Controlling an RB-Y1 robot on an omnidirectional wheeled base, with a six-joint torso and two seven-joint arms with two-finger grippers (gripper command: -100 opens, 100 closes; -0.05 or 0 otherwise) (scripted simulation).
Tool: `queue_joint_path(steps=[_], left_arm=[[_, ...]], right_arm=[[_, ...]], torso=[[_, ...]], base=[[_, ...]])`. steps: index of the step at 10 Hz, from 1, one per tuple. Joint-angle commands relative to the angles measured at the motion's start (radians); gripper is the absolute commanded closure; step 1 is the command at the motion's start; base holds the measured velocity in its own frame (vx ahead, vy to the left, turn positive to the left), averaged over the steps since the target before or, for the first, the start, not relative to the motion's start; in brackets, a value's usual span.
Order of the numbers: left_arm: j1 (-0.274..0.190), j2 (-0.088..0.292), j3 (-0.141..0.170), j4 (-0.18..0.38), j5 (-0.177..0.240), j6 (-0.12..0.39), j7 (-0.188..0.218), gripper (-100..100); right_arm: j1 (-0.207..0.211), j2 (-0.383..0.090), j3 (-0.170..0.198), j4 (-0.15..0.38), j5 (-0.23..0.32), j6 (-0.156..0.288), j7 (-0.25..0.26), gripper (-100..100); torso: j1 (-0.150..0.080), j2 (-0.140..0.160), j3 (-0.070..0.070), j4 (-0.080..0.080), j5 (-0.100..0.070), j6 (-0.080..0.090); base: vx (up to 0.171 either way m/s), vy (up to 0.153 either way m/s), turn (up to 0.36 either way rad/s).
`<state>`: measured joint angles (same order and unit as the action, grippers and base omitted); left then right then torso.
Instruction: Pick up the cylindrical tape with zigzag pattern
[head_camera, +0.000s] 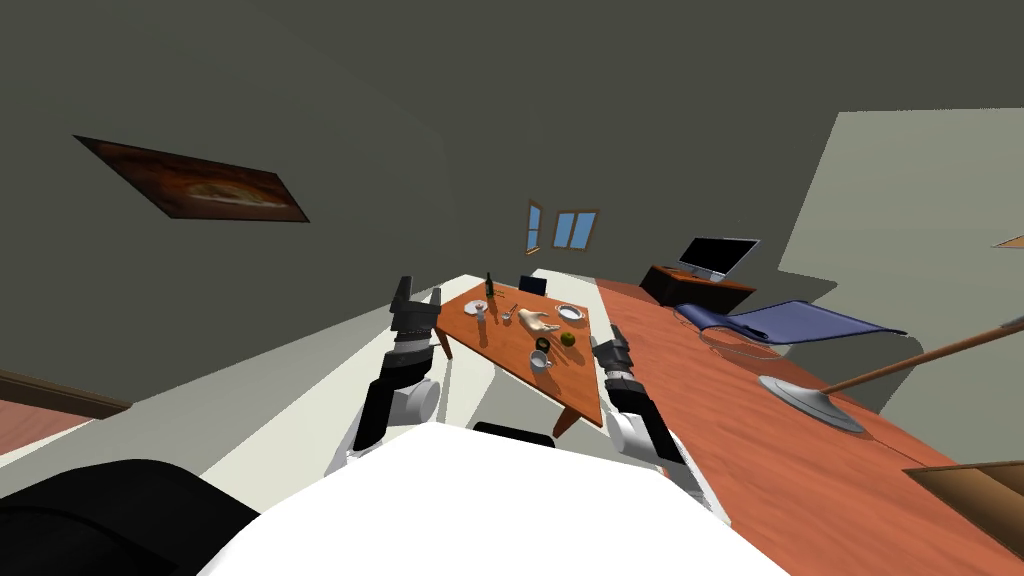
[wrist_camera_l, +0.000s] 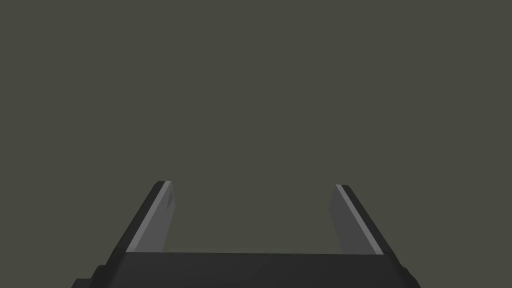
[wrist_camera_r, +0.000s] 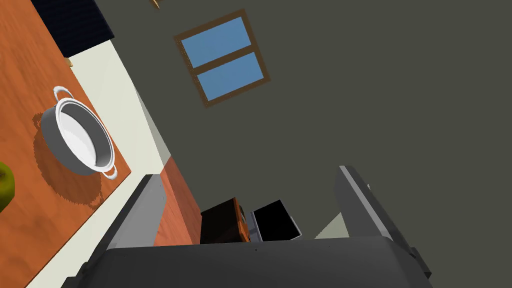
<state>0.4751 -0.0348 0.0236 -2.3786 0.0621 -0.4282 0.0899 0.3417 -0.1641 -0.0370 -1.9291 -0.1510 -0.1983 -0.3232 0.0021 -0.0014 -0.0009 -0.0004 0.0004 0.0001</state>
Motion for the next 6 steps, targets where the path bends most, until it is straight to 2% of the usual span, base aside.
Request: queue_joint_path(steps=[1, 2, 3, 4, 5, 6], left_arm=[[0.000, 0.000, 0.000, 0.000, 0.000, 0.000, 0.000, 0], [0.000, 0.000, 0.000, 0.000, 0.000, 0.000, 0.000, 0], [0.000, 0.000, 0.000, 0.000, 0.000, 0.000, 0.000, 0], [0.000, 0.000, 0.000, 0.000, 0.000, 0.000, 0.000, 0], [0.000, 0.000, 0.000, 0.000, 0.000, 0.000, 0.000, 0], [0.000, 0.000, 0.000, 0.000, 0.000, 0.000, 0.000, 0]], right_arm=[[-0.036, -0.005, -0.013, 0.050, -0.011, 0.028, -0.029, -100], [-0.036, -0.005, -0.013, 0.065, -0.011, 0.028, -0.029, -100], [-0.067, -0.010, -0.025, 0.101, -0.022, 0.055, -0.056, -100], [-0.067, -0.010, -0.025, 0.111, -0.022, 0.055, -0.056, -100], [-0.100, -0.015, -0.038, 0.148, -0.033, 0.084, -0.084, -100], [-0.100, -0.015, -0.038, 0.160, -0.033, 0.084, -0.084, -100]], torso=[[0.000, 0.000, 0.000, 0.000, 0.000, 0.000], [0.000, 0.000, 0.000, 0.000, 0.000, 0.000], [0.000, 0.001, 0.000, 0.000, 0.000, 0.000], [0.000, 0.001, 0.000, 0.000, 0.000, 0.000], [0.000, 0.001, 0.000, 0.000, 0.000, 0.000], [0.001, 0.000, 0.000, 0.000, 0.000, 0.000]], base=[[0.009, 0.039, 0.041], [0.006, 0.033, 0.019], [0.006, 0.036, 0.028], [0.009, 0.028, 0.022], [0.015, 0.043, 0.037], [0.013, 0.035, 0.021]])
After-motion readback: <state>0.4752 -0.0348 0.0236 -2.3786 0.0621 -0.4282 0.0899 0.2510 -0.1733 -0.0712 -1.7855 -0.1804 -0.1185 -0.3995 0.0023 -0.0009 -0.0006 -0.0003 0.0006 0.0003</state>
